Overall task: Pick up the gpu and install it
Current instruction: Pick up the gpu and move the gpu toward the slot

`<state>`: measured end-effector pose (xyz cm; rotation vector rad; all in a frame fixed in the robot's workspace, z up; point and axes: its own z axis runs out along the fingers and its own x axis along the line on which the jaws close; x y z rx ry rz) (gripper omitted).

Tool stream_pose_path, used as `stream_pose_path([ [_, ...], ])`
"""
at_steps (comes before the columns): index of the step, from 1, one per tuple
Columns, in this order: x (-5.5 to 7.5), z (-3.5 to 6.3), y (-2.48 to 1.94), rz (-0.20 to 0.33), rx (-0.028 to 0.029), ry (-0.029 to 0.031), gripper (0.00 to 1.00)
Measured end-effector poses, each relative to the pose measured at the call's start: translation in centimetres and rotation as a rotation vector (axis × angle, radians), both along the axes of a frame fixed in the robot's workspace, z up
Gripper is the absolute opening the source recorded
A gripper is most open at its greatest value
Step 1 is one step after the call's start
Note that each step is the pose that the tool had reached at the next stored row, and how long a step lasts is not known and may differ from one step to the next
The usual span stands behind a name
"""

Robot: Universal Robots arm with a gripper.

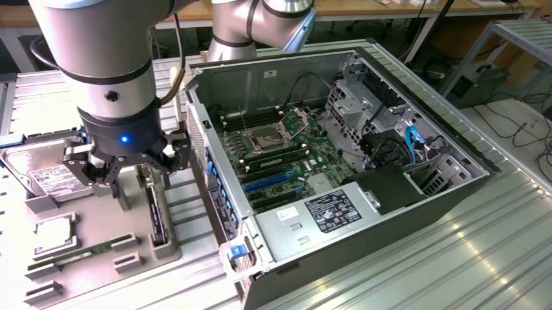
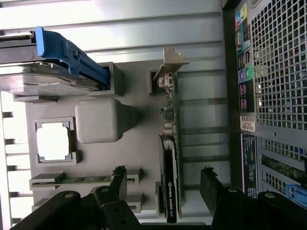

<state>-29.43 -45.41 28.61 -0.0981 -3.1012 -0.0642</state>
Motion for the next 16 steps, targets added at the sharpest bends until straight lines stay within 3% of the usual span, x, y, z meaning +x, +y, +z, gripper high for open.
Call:
stream_pose_path([
  [16,0.0,-1.46,-0.60,0.000,-0.0001,0.0011,0.72],
])
